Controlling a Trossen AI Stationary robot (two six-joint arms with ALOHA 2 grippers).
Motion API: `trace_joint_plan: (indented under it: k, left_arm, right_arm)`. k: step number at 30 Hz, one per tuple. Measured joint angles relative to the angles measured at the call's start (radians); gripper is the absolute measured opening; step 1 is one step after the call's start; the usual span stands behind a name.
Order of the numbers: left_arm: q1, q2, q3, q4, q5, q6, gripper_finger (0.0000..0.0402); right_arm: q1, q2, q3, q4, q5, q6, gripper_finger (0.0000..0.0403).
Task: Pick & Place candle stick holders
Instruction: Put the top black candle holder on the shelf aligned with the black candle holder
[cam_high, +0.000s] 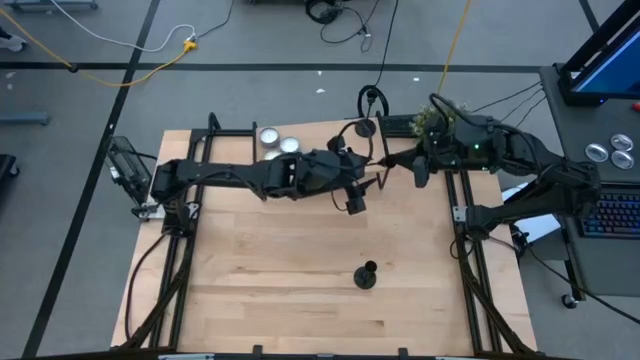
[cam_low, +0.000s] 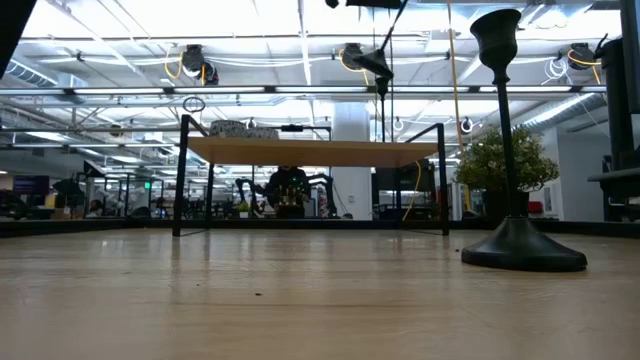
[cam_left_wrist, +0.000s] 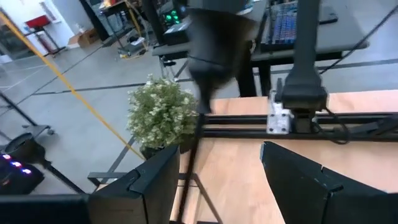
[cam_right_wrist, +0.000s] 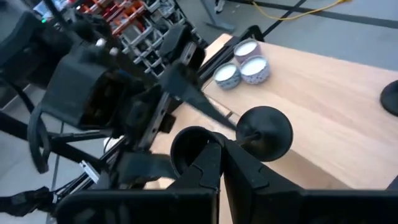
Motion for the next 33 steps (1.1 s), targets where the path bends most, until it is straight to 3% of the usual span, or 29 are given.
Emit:
trace_joint_plan:
  k: [18,22,28,33]
  left_arm:
    - [0.005,0.0,0.007,-0.022,0.011,0.003,0.0224]
    - [0.005,0.0,0.007,-0.026,0.046,0.003,0.0162]
    - [0.005,0.0,0.007,-0.05,0.102,0.011,0.0021]
    - [0.005,0.0,0.007,-0.072,0.114,0.003,0.0014]
  right_arm:
    - [0.077,0.022,-0.001,0.044,0.0,0.014,0.0]
    - [0.079,0.028,-0.001,0.04,0.0,0.023,0.0]
    - [0.078,0.034,-0.002,0.03,0.004,0.03,0.0]
    - [0.078,0.04,-0.002,0.026,0.003,0.026,0.0]
